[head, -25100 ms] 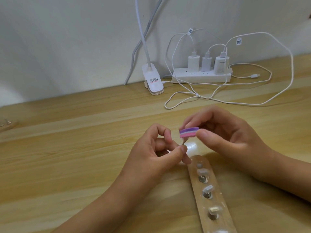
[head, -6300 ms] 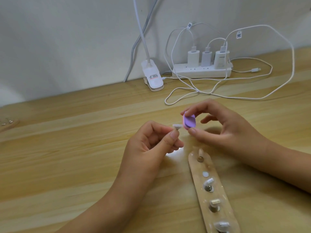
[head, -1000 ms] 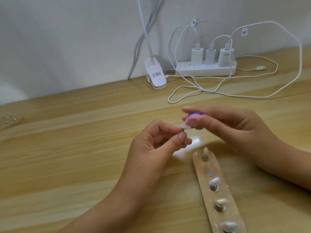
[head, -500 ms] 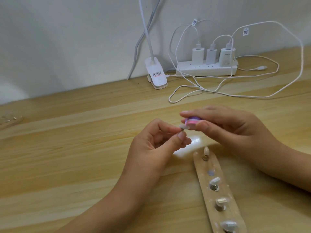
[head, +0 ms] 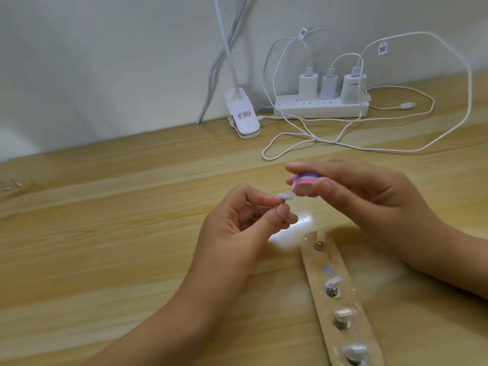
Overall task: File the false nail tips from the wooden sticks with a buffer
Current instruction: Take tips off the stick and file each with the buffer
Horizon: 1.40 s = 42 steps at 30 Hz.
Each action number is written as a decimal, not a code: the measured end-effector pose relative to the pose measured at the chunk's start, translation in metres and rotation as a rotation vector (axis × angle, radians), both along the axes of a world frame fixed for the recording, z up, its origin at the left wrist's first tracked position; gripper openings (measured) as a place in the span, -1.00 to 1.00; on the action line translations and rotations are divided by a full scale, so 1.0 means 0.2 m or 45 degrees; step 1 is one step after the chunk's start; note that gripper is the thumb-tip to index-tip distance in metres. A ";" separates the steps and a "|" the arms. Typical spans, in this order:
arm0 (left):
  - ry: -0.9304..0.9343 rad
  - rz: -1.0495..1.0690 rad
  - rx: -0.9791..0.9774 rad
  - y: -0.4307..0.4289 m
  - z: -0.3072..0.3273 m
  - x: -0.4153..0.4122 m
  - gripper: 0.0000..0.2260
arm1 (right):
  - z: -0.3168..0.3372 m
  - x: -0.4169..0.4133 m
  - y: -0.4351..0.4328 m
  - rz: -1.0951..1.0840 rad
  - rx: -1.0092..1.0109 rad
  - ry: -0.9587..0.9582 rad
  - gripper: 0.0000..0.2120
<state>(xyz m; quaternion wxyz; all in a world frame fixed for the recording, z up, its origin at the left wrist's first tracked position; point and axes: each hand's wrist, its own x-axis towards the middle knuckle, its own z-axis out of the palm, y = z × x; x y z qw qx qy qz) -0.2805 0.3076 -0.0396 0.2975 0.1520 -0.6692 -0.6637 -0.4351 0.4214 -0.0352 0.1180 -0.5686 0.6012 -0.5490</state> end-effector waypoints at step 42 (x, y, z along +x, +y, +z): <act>-0.250 -0.154 -0.509 0.03 0.01 0.00 -0.91 | 0.00 -0.07 -0.04 -0.018 0.110 -0.491 -0.72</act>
